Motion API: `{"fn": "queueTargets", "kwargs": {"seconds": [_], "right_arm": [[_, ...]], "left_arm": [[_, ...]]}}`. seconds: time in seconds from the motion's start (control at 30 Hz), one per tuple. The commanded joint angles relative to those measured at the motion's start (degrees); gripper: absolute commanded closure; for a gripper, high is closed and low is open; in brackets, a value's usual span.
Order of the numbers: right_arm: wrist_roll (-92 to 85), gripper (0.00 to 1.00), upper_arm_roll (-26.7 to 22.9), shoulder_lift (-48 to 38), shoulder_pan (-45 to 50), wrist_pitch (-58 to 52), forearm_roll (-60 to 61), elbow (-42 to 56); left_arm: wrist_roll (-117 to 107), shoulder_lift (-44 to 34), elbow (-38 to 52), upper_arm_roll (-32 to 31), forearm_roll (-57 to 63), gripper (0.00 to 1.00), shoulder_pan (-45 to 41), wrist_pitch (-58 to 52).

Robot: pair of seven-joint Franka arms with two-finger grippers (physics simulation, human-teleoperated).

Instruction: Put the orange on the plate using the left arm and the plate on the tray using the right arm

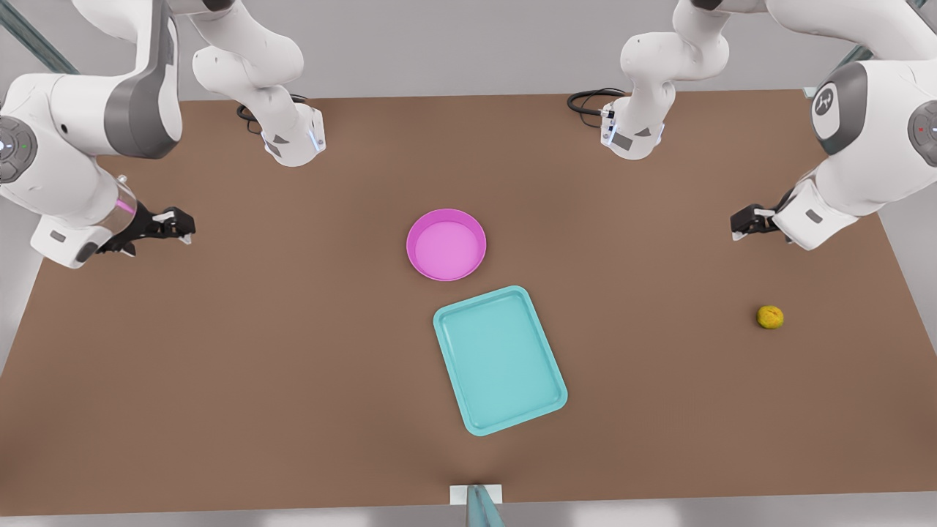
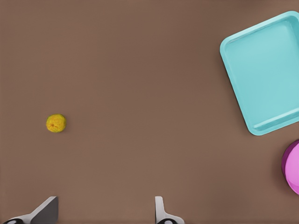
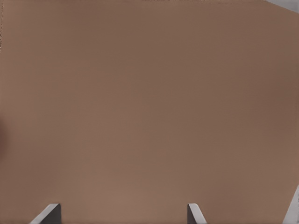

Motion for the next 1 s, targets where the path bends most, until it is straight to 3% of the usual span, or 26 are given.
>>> {"fn": "queueTargets", "kwargs": {"seconds": [0.0, 0.07, 0.17, 0.23, 0.33, 0.83, 0.97], "right_arm": [[-8.51, 0.00, -0.04, 0.01, 0.28, 1.20, 0.01, -0.01], [-8.51, 0.00, -0.04, 0.18, 0.28, 1.20, 0.01, -0.10], [-8.51, 0.00, -0.04, 0.62, 0.37, 1.90, 0.01, -0.98], [-8.51, 0.00, -0.13, 2.82, 0.37, 1.90, 1.06, -0.54], [-8.51, 0.00, -0.13, 3.35, 0.19, 1.81, 1.94, -0.63], [-6.49, 0.00, -0.48, 6.60, -2.01, 0.76, 6.69, -0.45], [-5.35, 0.00, -0.48, 7.12, -2.53, 0.76, 7.65, -0.54]], "left_arm": [[0.42, 0.61, 0.02, -0.01, 0.12, 0.00, 0.10, 0.25], [0.24, 4.47, -0.59, 1.04, 0.12, 0.00, 0.54, 2.70], [0.85, 15.55, -4.72, 2.72, 0.12, 0.00, 3.79, 18.08], [5.68, 16.95, -10.96, 3.33, 0.12, 0.00, 6.69, 29.60], [9.38, 22.67, -12.46, 5.53, -0.67, 0.00, 10.29, 41.03], [4.55, 31.28, -12.46, 6.85, -2.61, 0.00, 17.85, 46.92], [5.43, 29.79, -17.73, 6.85, -2.61, 0.00, 17.76, 46.13]]}}
